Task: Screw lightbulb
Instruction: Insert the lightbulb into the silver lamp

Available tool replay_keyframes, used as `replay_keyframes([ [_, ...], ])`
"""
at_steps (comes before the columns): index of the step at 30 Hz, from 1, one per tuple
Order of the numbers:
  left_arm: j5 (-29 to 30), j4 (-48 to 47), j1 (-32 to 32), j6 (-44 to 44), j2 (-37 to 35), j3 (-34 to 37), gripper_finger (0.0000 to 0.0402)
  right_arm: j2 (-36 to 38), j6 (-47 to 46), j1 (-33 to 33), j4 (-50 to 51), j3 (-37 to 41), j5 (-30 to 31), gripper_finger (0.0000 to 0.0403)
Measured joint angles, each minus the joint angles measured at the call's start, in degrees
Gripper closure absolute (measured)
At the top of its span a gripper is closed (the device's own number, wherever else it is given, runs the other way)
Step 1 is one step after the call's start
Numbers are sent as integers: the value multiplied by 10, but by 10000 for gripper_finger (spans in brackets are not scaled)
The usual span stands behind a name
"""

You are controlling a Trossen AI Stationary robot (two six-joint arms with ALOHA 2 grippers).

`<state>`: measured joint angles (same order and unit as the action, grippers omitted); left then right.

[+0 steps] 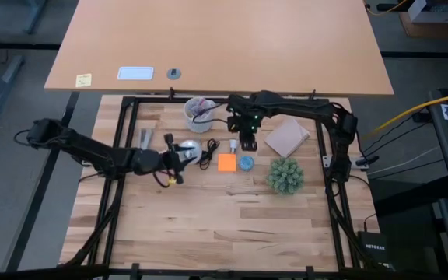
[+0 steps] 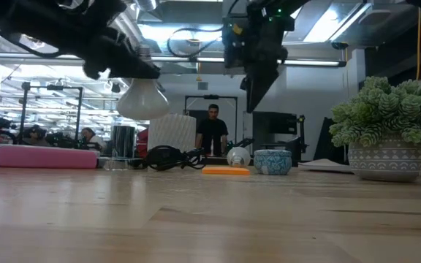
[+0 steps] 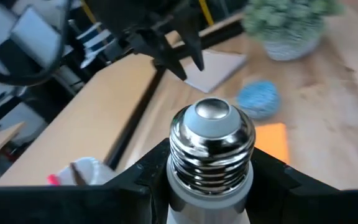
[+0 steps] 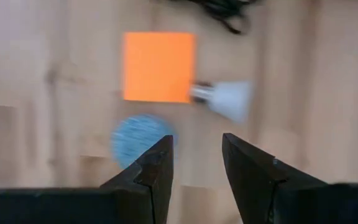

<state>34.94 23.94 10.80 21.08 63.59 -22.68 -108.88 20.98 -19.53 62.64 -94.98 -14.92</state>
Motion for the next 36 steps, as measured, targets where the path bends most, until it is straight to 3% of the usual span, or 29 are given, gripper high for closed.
replay_keyframes([
  [10,0,-117,71,4,0,0,261,0,-14,55,-9,0,-12,260],
  [19,7,-221,85,66,10,0,261,0,-14,92,-91,0,-11,260],
  [31,62,-227,85,261,166,0,261,0,-14,132,-166,0,-10,260],
  [36,66,-192,84,267,200,0,255,0,-14,136,-165,0,10,260],
])
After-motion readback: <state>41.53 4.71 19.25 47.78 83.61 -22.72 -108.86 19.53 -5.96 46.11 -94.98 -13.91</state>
